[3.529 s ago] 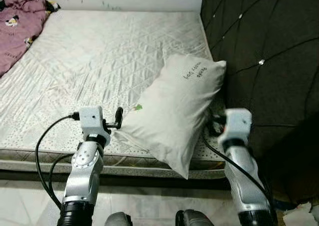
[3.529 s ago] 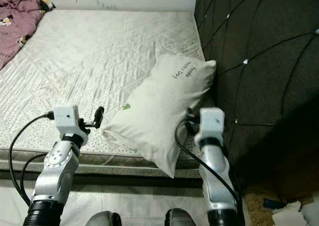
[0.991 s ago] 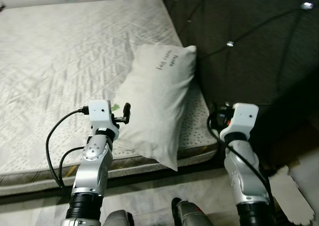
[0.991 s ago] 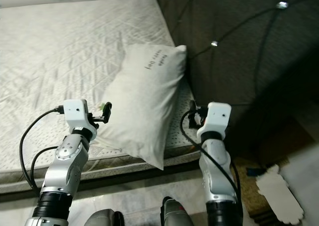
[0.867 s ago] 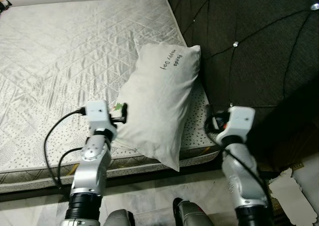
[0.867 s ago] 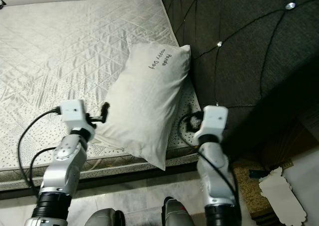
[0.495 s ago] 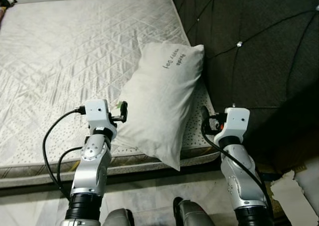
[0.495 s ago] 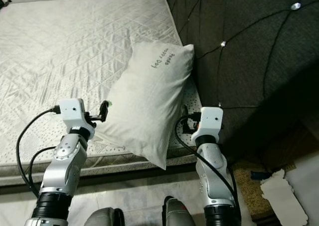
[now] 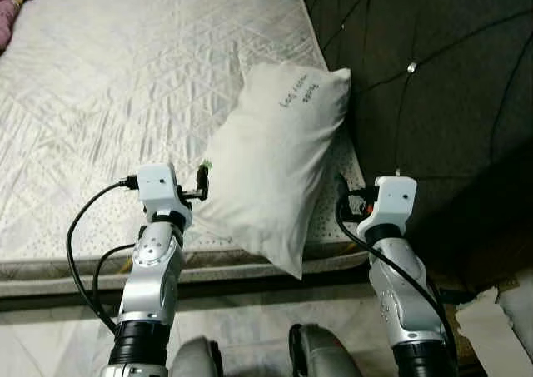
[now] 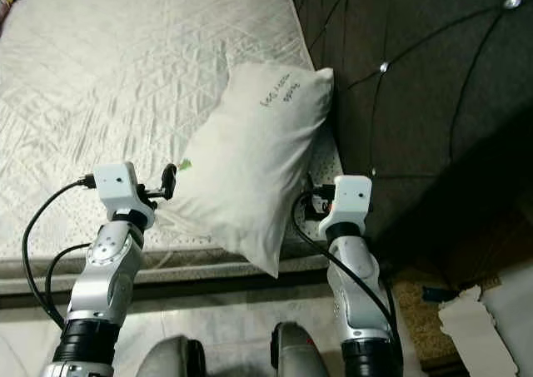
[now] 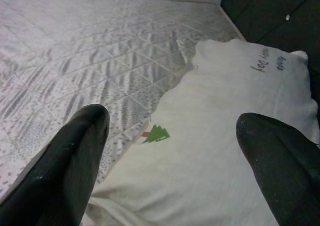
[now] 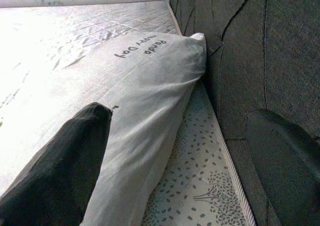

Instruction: Clean up the room

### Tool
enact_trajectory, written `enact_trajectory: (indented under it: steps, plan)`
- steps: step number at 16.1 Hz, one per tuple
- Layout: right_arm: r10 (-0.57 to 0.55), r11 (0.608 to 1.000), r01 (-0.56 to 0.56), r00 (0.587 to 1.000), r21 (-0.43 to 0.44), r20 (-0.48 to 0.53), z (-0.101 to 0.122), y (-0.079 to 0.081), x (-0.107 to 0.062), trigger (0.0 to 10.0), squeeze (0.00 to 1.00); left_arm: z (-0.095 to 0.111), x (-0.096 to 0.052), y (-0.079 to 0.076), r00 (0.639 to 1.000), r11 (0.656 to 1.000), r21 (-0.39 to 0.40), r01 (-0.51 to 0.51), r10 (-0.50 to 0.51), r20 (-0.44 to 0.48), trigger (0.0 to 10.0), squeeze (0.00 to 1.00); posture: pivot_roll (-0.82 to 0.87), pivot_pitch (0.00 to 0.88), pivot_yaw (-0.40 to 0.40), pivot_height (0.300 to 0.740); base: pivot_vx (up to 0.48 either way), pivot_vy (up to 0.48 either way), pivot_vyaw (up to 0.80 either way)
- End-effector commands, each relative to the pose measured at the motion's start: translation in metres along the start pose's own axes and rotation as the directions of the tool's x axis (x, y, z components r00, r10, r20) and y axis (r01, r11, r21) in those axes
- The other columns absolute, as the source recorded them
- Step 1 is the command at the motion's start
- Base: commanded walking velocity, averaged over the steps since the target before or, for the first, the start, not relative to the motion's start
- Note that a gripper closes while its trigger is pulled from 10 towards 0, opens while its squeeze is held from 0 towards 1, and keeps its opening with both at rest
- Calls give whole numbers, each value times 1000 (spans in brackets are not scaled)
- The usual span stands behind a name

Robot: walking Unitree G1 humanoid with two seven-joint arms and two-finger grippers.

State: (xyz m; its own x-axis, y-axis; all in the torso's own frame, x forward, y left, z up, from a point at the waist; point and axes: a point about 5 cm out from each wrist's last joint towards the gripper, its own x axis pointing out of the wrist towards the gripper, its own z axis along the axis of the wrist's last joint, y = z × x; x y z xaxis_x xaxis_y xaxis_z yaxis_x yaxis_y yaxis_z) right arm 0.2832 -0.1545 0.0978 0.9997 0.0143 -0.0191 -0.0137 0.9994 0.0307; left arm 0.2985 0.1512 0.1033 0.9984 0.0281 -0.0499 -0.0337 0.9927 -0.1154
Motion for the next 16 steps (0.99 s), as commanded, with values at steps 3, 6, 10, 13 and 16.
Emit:
enact_trajectory:
  steps: [3,6,10,13,16]
  plan:
    - [14,1000,-14,1000,-2,5,2,1,1,10000,0,-2,1,1,1000,1000,2,-9,9,-4,10000,0,-68,181,34,645,0,0,0]
    - [11,1000,-11,1000,-3,2,1,1,2,10000,0,2,0,0,1000,1000,0,16,-16,21,10000,0,-69,184,33,645,0,0,0]
    - [19,1000,-19,1000,-13,7,2,1,3,10000,0,3,0,0,999,1000,-9,27,-27,32,10000,0,-65,187,31,645,74,0,0]
    - [23,1000,-23,1000,-16,9,2,1,4,10000,0,3,0,-1,999,999,-9,32,-32,36,10000,0,-64,187,31,645,333,0,0]
    - [25,1000,-25,1000,-18,11,2,2,4,10000,0,4,0,-1,999,999,-9,37,-37,37,10000,0,-64,187,31,645,373,0,0]
